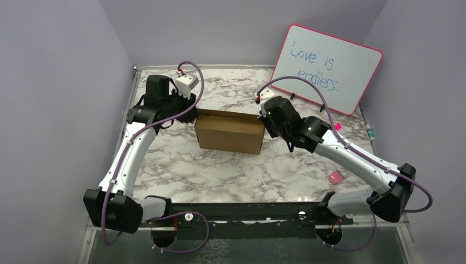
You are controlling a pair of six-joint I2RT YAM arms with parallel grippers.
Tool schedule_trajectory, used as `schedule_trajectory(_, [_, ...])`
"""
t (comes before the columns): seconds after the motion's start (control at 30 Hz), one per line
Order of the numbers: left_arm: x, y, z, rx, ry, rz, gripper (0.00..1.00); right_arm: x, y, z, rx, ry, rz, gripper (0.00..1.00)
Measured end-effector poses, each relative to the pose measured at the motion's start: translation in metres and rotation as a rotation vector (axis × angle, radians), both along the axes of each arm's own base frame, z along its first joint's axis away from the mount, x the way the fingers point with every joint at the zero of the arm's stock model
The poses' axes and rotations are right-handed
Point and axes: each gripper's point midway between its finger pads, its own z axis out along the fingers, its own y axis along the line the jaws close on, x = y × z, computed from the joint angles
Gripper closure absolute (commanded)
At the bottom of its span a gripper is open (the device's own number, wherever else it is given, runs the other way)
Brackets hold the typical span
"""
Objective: Fold the paper box
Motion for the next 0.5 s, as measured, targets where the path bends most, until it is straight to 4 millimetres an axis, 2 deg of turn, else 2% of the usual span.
schedule_trajectory(0.3, [-0.004, 0.000, -0.002, -0.035, 0.032, 0.043, 0.75, 0.010, 0.003, 0.000, -0.004, 0.000, -0.012, 0.99])
schedule_trajectory(0.5, [-0.006, 0.004, -0.014, -0.028, 0.067, 0.083, 0.75, 0.013, 0.006, -0.002, -0.005, 0.001, -0.014, 0.99])
